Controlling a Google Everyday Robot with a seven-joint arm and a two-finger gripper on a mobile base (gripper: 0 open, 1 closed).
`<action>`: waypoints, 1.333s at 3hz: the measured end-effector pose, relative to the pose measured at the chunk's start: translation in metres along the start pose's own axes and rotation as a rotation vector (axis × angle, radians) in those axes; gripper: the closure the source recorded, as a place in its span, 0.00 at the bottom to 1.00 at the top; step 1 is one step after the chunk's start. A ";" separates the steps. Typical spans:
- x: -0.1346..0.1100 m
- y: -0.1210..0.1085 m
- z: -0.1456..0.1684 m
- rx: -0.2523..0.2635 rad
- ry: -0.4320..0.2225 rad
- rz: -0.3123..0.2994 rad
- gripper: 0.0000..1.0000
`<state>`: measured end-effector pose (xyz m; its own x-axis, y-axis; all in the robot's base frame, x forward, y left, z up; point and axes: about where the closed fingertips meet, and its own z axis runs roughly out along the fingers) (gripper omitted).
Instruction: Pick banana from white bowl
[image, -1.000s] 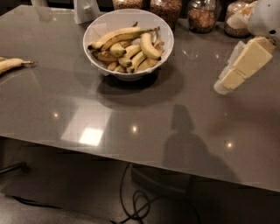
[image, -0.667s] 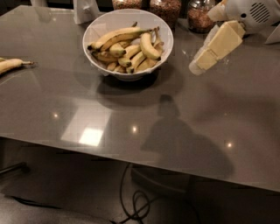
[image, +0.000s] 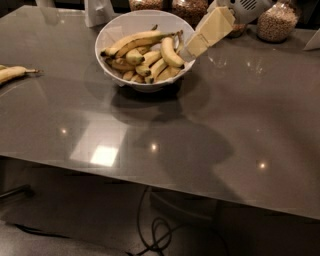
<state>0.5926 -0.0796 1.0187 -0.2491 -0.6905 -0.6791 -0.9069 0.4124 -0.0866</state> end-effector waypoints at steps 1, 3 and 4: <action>-0.002 0.000 0.001 -0.002 -0.002 -0.001 0.00; 0.004 -0.030 0.030 0.147 -0.054 0.092 0.00; -0.010 -0.065 0.051 0.254 -0.120 0.129 0.00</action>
Offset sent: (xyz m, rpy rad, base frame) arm 0.0262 -0.0143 -0.0067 0.0603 -0.0962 -0.1631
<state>0.6713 -0.0687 0.9942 -0.3012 -0.5540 -0.7761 -0.7526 0.6379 -0.1633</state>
